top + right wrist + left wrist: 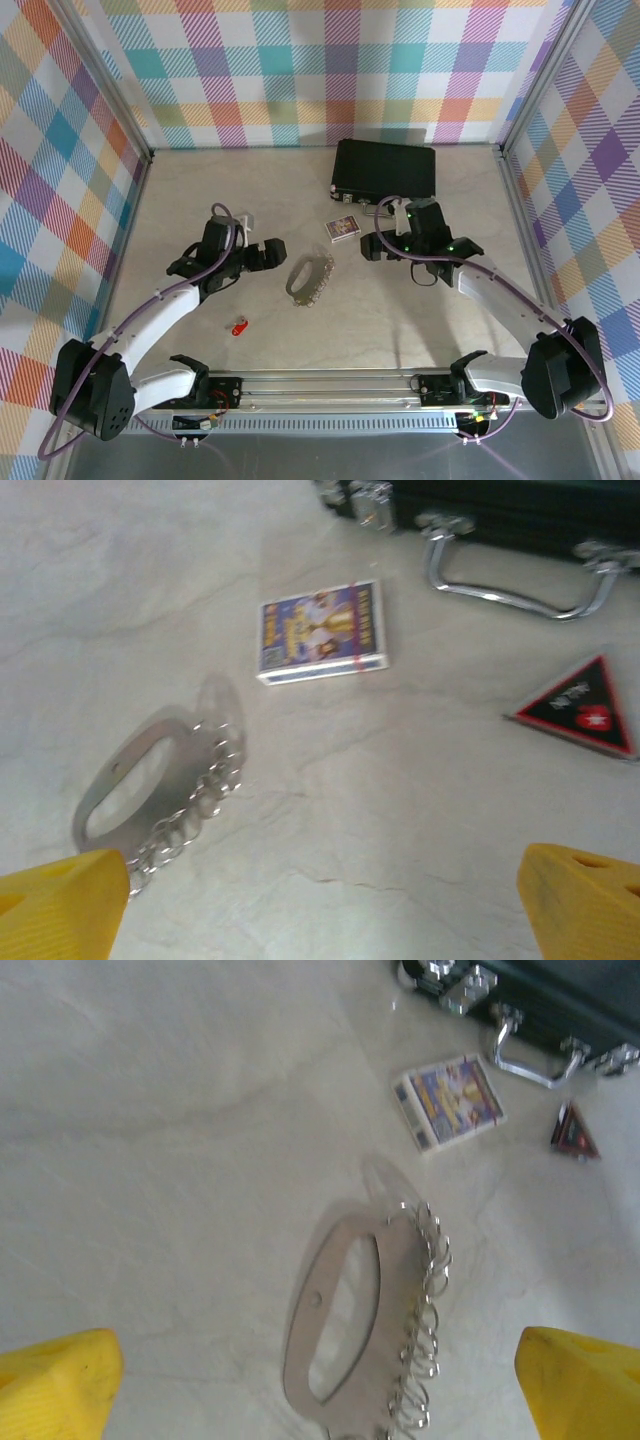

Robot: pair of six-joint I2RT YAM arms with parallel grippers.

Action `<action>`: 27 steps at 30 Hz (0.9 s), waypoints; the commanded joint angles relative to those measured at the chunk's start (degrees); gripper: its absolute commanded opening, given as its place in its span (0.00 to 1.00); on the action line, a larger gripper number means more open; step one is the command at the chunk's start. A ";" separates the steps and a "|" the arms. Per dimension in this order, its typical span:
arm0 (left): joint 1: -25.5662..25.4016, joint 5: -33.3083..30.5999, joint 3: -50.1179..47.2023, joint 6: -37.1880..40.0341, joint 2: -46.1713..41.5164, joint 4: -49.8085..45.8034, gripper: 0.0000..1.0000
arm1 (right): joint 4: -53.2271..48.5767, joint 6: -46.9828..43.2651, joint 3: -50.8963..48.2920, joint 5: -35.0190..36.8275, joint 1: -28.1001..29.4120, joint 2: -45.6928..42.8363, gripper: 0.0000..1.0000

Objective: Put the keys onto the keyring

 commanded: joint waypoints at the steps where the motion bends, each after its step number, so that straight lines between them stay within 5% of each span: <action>1: -1.70 1.68 1.30 1.98 0.76 -3.97 1.00 | -2.75 0.59 2.41 -4.55 1.19 1.70 0.99; 18: -4.10 4.23 1.54 2.60 1.86 -5.83 1.00 | -3.99 2.94 5.05 -13.32 5.38 5.26 0.99; 27: -5.84 7.84 -0.53 0.76 3.96 -2.19 0.90 | -2.66 6.97 0.03 -18.51 5.76 2.66 0.99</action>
